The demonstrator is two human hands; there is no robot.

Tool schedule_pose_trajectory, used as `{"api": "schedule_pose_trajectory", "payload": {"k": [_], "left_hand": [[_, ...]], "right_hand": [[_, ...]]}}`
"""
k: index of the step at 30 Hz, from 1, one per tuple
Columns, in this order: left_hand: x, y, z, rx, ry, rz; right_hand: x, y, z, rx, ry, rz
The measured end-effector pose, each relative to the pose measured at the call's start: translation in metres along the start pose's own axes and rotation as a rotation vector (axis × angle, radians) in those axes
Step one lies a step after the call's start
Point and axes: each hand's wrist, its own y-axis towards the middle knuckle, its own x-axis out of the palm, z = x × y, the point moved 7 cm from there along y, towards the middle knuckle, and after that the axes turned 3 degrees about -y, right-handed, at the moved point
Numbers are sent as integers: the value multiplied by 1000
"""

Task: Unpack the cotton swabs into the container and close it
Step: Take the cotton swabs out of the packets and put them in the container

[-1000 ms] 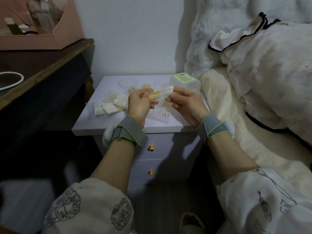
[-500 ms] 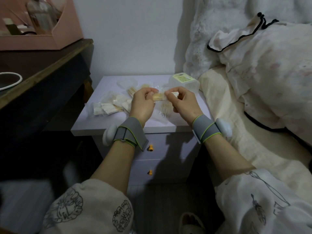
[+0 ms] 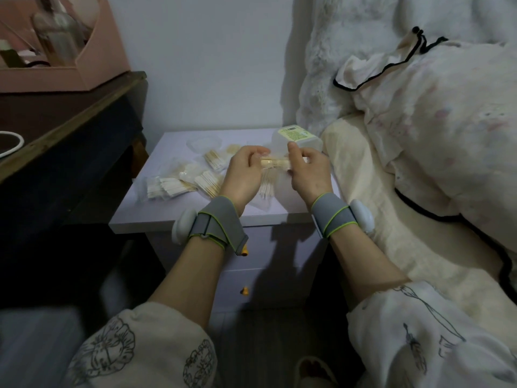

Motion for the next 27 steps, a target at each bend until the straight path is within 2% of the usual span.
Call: {"api": "schedule_pose_trajectory", "payload": {"k": [2,5,10,14,18,21,24,27], "left_hand": [[-7,7,-5,-33,-27,69],[-8,12,-12,-107,-20,88],[-26,25,-14,-220,-31,298],[-19,36,-9,-341,67,271],[-3,43,-13,-426,78,176],[5,54,-16,-364,264,81],[14,59,3,-160,605,31],[40,71,13,32,729,-150]], "right_hand": [[-6,5,3,21,23,22],[-12,9,7,38,48,51],[-31,18,18,114,79,148],[-53,21,22,161,7,226],[-74,16,17,102,-218,311],[-70,20,15,103,-315,304],[-60,24,17,89,-385,289],[-49,36,22,112,-446,261]]}}
